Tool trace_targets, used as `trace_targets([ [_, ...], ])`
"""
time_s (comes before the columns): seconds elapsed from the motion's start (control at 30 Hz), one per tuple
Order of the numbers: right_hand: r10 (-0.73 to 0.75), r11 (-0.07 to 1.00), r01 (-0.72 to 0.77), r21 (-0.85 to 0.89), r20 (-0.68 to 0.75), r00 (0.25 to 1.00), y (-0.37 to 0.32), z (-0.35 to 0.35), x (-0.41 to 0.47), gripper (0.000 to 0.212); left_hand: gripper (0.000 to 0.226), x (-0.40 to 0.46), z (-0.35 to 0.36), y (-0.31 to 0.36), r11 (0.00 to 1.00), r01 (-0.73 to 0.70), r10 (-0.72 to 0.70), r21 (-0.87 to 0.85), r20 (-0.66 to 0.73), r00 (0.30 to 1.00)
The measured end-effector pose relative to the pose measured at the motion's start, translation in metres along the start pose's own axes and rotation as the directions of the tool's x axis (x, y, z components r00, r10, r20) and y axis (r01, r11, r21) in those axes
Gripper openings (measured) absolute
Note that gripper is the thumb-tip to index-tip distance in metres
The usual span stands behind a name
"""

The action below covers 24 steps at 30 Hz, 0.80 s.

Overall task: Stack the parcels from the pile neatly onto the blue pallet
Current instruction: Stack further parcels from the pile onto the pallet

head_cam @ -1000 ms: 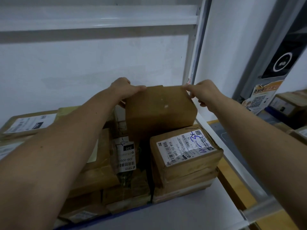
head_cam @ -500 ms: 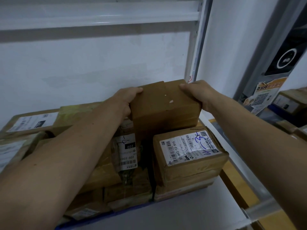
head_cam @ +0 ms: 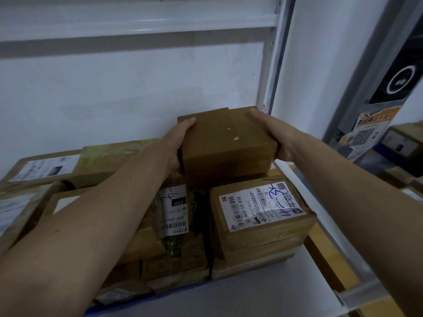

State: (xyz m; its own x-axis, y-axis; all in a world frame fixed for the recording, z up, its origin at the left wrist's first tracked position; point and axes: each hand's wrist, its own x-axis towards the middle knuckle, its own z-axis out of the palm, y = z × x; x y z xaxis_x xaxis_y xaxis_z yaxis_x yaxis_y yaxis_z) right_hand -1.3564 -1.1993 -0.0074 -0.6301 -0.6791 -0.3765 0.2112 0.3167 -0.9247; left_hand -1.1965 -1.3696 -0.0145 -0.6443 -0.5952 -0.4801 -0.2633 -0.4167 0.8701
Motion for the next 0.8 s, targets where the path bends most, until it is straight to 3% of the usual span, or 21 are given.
trace_targets([
  [0.37, 0.034, 0.999, -0.034, -0.016, -0.012, 0.999, 0.003, -0.002, 0.008, 0.058, 0.040, 0.004, -0.002, -0.006, 1.000, 0.003, -0.003, -0.017, 0.023, 1.000],
  [0.47, 0.021, 0.995, -0.025, -0.095, -0.037, 0.999, 0.001, -0.002, 0.007, 0.057, 0.049, 0.003, -0.002, -0.004, 0.997, -0.010, 0.010, 0.079, -0.010, 1.000],
  [0.53, -0.072, 0.966, 0.045, -0.253, -0.098, 0.993, -0.002, -0.001, 0.007, 0.061, 0.064, 0.003, -0.001, 0.001, 0.957, -0.078, 0.108, 0.281, -0.094, 0.990],
  [0.6, -0.249, 0.846, 0.136, -0.516, -0.155, 0.956, -0.007, 0.002, 0.008, 0.068, 0.079, 0.002, -0.001, 0.006, 0.816, -0.181, 0.300, 0.548, -0.134, 0.945],
  [0.67, -0.423, 0.659, 0.192, -0.727, -0.147, 0.894, -0.013, 0.006, 0.005, 0.074, 0.083, -0.002, -0.002, 0.011, 0.631, -0.248, 0.455, 0.735, -0.091, 0.886],
  [0.8, -0.603, 0.285, 0.241, -0.928, 0.022, 0.797, -0.024, 0.025, -0.008, 0.072, 0.077, -0.013, -0.010, 0.017, 0.341, -0.284, 0.646, 0.896, -0.004, 0.763],
])
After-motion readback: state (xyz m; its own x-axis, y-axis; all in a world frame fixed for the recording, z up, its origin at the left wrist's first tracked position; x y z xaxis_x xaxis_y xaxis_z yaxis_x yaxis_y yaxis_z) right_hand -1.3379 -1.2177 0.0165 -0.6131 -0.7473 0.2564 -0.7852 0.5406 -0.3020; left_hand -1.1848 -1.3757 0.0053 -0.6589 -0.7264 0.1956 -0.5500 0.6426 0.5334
